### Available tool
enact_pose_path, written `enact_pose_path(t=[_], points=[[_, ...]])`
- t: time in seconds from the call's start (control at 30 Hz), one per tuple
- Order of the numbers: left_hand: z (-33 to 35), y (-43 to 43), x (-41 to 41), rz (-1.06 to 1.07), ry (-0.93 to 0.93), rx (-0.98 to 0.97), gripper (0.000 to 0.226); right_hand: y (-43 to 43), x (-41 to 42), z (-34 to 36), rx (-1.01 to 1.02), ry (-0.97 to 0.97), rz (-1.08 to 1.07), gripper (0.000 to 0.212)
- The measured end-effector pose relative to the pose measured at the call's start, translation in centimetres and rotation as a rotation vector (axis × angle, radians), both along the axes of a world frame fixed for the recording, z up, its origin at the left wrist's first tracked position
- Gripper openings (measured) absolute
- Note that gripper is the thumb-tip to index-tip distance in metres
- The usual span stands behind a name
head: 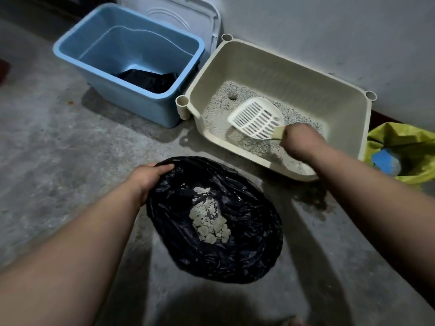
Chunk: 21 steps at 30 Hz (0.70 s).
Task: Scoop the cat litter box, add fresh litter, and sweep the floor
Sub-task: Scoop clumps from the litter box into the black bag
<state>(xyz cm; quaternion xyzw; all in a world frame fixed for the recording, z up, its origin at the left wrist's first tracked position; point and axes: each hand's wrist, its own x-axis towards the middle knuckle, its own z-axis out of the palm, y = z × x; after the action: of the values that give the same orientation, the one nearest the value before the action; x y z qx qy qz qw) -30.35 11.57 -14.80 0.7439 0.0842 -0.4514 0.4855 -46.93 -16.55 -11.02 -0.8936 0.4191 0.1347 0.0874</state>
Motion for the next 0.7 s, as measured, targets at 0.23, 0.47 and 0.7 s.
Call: enact_pose_path(t=[0.23, 0.47, 0.7], points=[[-2.9, 1.1, 1.7, -0.159, -0.137, 0.281, 0.039, -7.0, 0.0, 0.0, -0.062, 0.348, -0.051, 0.008], [-3.2, 0.3, 1.0, -0.101, -0.071, 0.18, 0.009, -8.4, 2.8, -2.3, -0.04, 0.409, 0.001, 0.017], [-3.3, -0.8, 0.7, -0.062, -0.032, 0.088, 0.009, -7.8, 6.1, -4.8, 0.08, 0.198, -0.118, 0.025]])
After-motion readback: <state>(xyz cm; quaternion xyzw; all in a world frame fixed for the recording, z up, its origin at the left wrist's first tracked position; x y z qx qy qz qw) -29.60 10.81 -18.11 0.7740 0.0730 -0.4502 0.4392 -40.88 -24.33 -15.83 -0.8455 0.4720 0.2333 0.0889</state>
